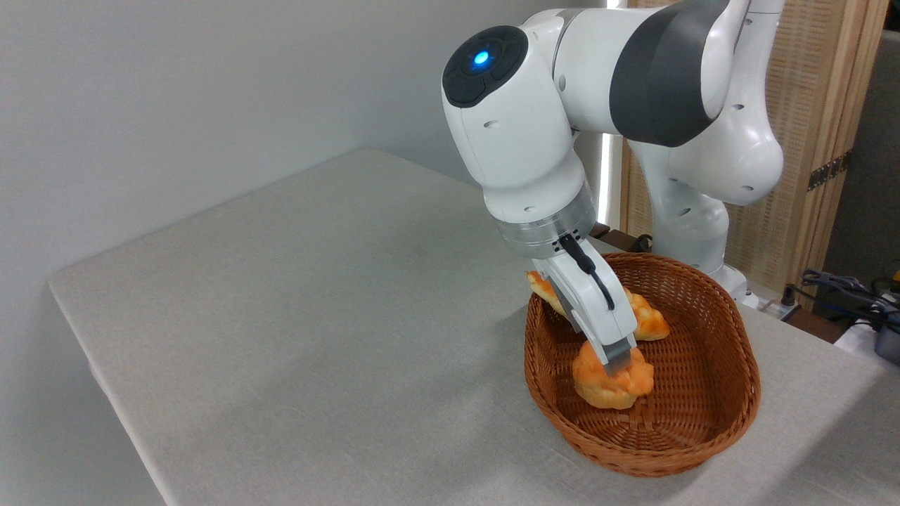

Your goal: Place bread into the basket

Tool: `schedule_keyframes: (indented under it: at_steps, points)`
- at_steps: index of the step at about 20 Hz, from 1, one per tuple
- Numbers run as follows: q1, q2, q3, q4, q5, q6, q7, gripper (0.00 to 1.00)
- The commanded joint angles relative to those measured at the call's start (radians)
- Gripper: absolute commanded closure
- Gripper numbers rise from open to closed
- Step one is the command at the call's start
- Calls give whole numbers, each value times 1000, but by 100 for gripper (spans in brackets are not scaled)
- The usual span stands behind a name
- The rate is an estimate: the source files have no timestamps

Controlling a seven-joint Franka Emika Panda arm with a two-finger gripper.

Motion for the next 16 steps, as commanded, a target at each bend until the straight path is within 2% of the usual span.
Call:
schedule_keyframes:
  at_steps: [1,5,8,9,13,16]
  points:
    - [-20,0,16,0,11,13,-1,0]
    - [-20,-1,4,38,-14,2,-14,0]
    - [-14,-6,-21,134,-139,-48,-87,0]
    - [-8,-4,-39,171,-165,-70,-112,0]
    - [23,11,-154,271,-166,-79,-237,0]
    - [26,32,-203,320,-161,-62,-323,0]
